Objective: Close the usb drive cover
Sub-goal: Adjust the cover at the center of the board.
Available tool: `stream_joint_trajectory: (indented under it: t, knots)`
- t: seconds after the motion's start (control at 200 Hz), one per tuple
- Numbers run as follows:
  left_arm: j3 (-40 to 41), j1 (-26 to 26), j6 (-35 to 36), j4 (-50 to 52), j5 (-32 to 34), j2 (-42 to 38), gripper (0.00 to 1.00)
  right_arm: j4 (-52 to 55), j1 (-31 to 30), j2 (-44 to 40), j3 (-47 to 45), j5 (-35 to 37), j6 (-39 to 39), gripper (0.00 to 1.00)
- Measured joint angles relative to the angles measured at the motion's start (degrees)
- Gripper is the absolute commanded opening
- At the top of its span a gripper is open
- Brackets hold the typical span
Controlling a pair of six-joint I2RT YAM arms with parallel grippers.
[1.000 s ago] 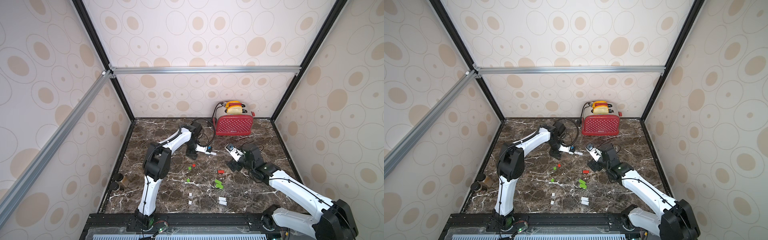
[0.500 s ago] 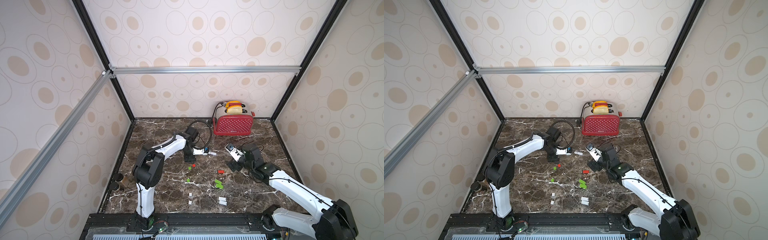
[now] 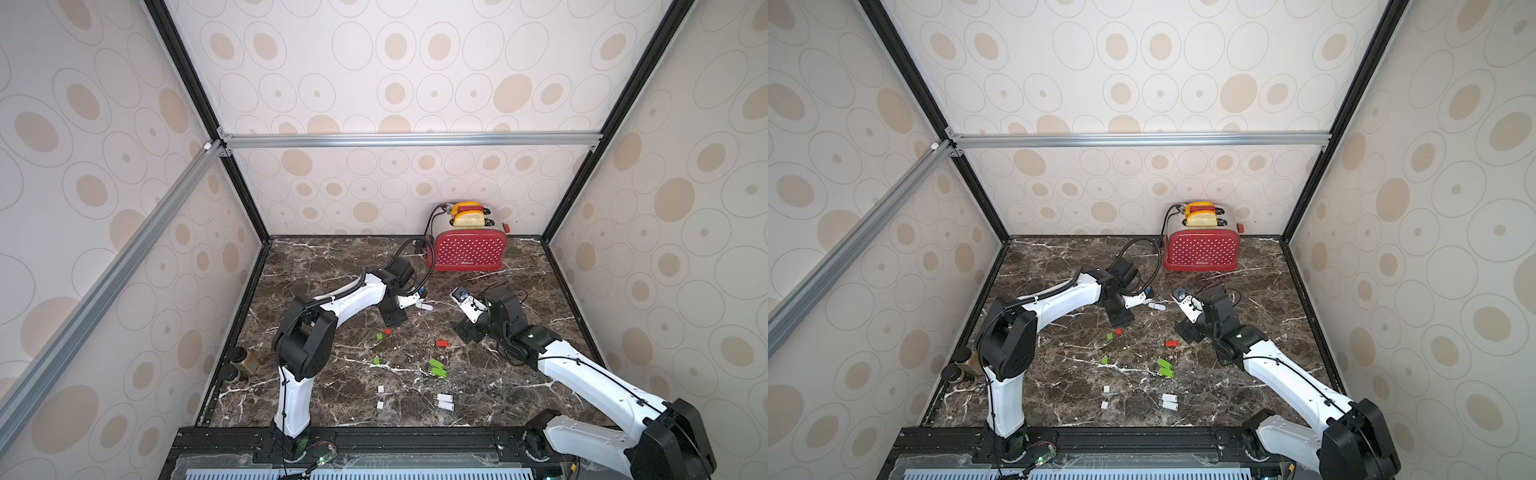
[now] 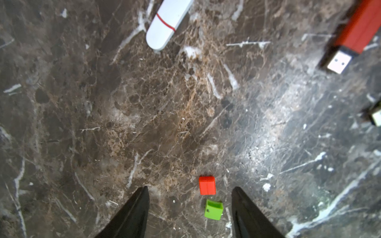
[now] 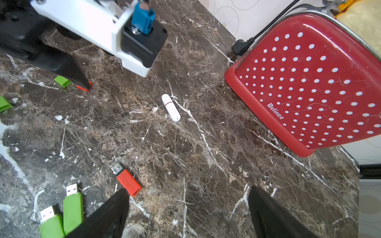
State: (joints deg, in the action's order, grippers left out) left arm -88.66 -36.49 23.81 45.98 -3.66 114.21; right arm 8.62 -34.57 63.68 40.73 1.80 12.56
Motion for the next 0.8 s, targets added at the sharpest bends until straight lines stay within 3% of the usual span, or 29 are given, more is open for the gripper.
stream_joint_trajectory:
  t: [0.336,0.801]
  knots:
    - [0.3,-0.8,-6.2,2.8,2.8,2.5,0.56,0.0,0.0,0.0,0.0,0.0,-0.1,0.94]
    - [-0.3,-0.9,-6.5,3.1,5.1,6.1,0.62,0.0,0.0,0.0,0.0,0.0,-0.1,0.93]
